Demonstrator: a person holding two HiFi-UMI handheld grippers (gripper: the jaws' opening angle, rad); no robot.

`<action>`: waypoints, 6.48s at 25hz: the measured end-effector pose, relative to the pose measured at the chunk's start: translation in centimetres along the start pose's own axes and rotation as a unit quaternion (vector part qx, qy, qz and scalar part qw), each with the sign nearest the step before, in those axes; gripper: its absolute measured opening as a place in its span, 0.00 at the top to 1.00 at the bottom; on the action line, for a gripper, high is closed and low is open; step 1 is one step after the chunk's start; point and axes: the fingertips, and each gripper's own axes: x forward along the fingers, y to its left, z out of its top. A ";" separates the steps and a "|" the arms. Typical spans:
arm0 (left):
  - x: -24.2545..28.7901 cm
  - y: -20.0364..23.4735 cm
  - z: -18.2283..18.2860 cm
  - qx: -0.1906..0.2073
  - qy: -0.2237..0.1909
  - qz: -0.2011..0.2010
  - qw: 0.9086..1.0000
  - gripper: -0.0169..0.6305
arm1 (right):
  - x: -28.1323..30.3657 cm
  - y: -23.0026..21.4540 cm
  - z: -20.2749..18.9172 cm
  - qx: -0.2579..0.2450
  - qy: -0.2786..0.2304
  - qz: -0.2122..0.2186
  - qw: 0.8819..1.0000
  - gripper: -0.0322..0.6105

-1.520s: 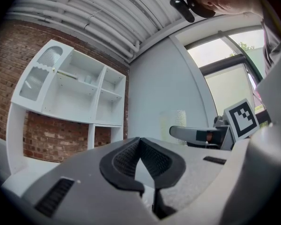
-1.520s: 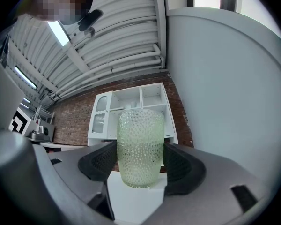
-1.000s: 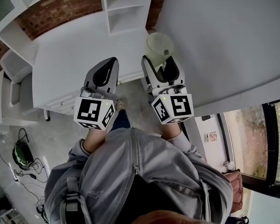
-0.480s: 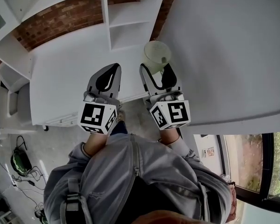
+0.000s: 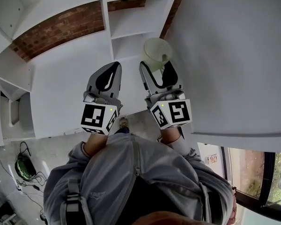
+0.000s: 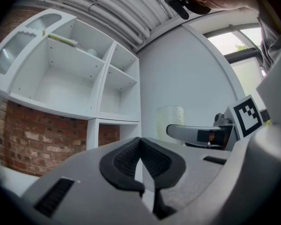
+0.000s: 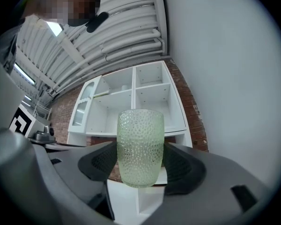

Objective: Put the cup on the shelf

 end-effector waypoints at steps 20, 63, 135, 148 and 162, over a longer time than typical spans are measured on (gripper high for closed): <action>7.1 4.3 1.2 0.001 -0.001 -0.014 1.000 0.96 | 8.5 -2.7 1.0 -0.022 -0.012 0.023 0.999 0.46; 16.3 9.9 11.4 0.074 -0.033 0.013 0.997 0.96 | 27.0 -4.3 10.9 -0.039 -0.048 0.128 0.990 0.46; 16.1 10.9 10.3 0.053 -0.028 0.029 0.998 0.96 | 34.8 -3.1 5.3 -0.125 0.194 0.080 0.970 0.46; 16.1 11.8 9.9 0.047 -0.026 0.037 0.998 0.96 | 34.1 -3.6 5.9 -0.131 0.144 0.040 0.980 0.45; 15.4 11.4 9.8 0.044 -0.029 0.036 0.998 0.96 | 32.7 -3.5 5.4 -0.109 0.120 0.045 0.986 0.45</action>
